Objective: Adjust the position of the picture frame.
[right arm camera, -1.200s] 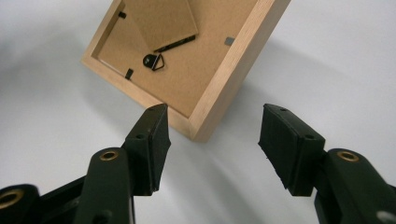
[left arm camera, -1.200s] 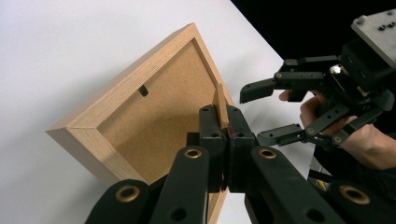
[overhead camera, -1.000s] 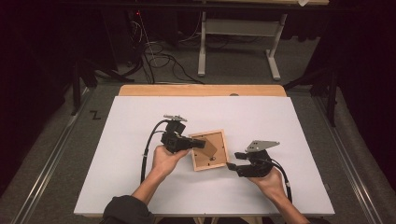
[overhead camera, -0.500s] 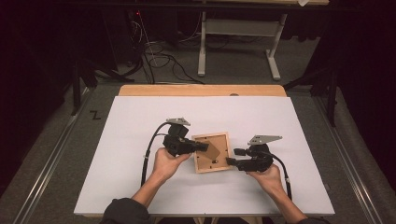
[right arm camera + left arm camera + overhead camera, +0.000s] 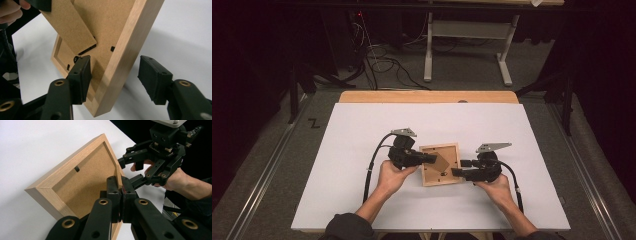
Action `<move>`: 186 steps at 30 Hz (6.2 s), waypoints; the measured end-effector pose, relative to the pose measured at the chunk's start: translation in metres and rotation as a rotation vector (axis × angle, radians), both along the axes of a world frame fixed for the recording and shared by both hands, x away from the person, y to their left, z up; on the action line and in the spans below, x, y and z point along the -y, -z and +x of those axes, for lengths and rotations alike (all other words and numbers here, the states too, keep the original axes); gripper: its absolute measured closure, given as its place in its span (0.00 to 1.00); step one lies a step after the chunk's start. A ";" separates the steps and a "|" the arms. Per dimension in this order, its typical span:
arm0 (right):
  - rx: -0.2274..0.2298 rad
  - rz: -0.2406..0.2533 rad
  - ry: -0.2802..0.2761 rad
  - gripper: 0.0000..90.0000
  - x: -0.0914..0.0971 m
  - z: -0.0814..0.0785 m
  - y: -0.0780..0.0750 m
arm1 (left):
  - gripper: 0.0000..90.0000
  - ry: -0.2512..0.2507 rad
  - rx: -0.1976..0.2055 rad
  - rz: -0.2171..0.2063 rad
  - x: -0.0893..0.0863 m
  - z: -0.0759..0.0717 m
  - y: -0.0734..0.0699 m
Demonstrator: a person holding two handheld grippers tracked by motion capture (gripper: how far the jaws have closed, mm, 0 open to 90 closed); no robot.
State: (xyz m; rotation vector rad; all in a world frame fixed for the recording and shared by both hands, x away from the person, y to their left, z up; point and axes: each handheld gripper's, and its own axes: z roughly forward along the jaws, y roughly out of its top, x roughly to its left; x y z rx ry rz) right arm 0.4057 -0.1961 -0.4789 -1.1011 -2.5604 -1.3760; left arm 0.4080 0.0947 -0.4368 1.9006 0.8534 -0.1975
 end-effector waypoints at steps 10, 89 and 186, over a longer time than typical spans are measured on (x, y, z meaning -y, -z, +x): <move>-0.030 0.025 0.001 0.56 0.003 0.003 0.001 | 0.98 0.010 0.018 -0.004 0.001 0.001 0.002; -0.063 0.202 0.013 0.69 0.009 0.021 -0.016 | 0.83 0.117 0.057 -0.026 -0.011 0.003 0.020; 0.243 -0.181 -0.044 0.69 -0.024 0.002 -0.074 | 0.50 -0.106 0.157 0.150 -0.034 0.002 0.008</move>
